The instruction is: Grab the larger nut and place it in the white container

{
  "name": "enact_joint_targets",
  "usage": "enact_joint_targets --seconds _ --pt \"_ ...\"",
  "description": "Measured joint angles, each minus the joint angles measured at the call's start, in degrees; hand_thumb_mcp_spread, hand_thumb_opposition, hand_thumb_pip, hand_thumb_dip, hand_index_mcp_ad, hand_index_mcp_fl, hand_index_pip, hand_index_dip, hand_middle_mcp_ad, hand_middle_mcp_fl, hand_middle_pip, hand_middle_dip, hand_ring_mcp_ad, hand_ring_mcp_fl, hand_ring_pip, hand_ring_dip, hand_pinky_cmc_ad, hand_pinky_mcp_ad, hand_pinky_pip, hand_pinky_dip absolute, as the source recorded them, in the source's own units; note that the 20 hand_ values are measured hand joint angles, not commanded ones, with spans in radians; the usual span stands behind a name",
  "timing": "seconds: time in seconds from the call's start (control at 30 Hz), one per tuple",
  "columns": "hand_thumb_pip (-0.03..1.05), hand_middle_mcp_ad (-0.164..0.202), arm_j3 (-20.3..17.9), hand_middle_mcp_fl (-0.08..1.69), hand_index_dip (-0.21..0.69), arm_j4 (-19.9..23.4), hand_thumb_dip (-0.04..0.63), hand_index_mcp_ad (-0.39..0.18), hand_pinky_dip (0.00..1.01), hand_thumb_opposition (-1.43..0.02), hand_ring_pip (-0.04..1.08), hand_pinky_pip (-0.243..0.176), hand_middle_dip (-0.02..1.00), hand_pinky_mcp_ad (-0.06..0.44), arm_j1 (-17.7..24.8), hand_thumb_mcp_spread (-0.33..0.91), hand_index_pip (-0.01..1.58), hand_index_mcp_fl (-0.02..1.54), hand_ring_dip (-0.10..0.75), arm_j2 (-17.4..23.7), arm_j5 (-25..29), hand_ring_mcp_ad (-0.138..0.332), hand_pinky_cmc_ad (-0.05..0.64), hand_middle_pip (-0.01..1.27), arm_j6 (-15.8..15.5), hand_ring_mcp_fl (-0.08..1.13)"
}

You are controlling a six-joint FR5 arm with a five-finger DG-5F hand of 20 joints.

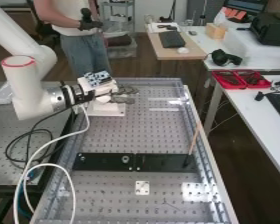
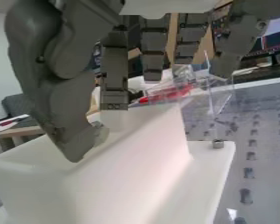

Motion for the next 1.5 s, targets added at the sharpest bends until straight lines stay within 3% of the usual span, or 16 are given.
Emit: enact_joint_targets --seconds 0.1,0.3,0.5,0.7,0.9,1.03,1.17,1.27,1.37,1.5 --pt "0.74 0.077 0.29 0.10 0.103 -0.35 0.206 -0.143 0.31 -0.91 0.10 -0.010 0.24 0.278 -0.52 0.38 1.55 0.15 0.134 0.51 -0.13 0.131 0.330 0.13 -0.16 0.01" --pt "0.78 0.075 0.83 0.06 0.075 -1.20 0.222 -0.162 0.38 -0.87 0.10 -0.028 0.24 0.278 -1.16 0.38 1.55 0.04 0.134 1.04 -0.72 0.131 0.332 0.13 -0.26 0.01" --pt "0.80 0.075 1.44 0.07 0.049 -1.90 0.223 -0.162 0.44 -0.87 0.10 -0.061 0.24 0.278 -2.25 0.35 1.56 0.02 0.134 2.15 -1.70 0.134 0.332 0.13 0.12 0.01" --pt "0.80 0.077 1.71 0.07 0.037 -2.01 0.220 -0.162 0.46 -0.87 0.10 -0.061 0.24 0.278 -3.09 0.35 1.56 0.02 0.134 2.61 -1.98 0.131 0.332 0.13 0.42 0.01" --pt "0.80 0.077 2.32 0.07 0.014 -2.84 0.220 -0.162 0.47 -0.85 0.10 -0.075 0.24 0.278 -5.97 0.32 1.56 0.02 0.134 7.40 0.62 0.131 0.328 0.13 1.54 0.01" --pt "0.80 0.077 3.92 0.07 0.000 -6.17 0.220 -0.162 0.48 -0.85 0.10 -0.075 0.24 0.278 -8.86 0.31 1.50 0.02 0.134 11.92 3.02 0.134 0.328 0.13 1.44 0.01" --pt "0.77 0.075 6.48 0.07 -0.028 -10.99 0.220 -0.162 0.49 -0.84 0.10 -0.075 0.24 0.278 -10.32 0.28 1.34 0.02 0.134 13.77 6.24 0.131 0.332 0.13 0.57 0.01" --pt "0.76 0.077 8.38 0.07 -0.058 -13.76 0.220 -0.162 0.52 -0.84 0.10 -0.075 0.24 0.278 -10.72 0.25 1.11 0.02 0.134 14.01 9.90 0.134 0.332 0.13 0.02 0.01" --pt "0.75 0.077 9.62 0.05 -0.094 -14.95 0.220 -0.162 0.52 -0.84 0.09 -0.080 0.24 0.279 -10.68 0.26 0.77 0.02 0.134 13.94 13.84 0.134 0.332 0.13 -0.66 0.01" --pt "0.75 0.075 11.06 0.02 -0.152 -15.68 0.220 -0.162 0.52 -0.84 0.09 -0.093 0.24 0.278 -10.31 0.24 0.54 0.02 0.134 13.54 18.66 0.131 0.333 0.13 -0.89 0.01"
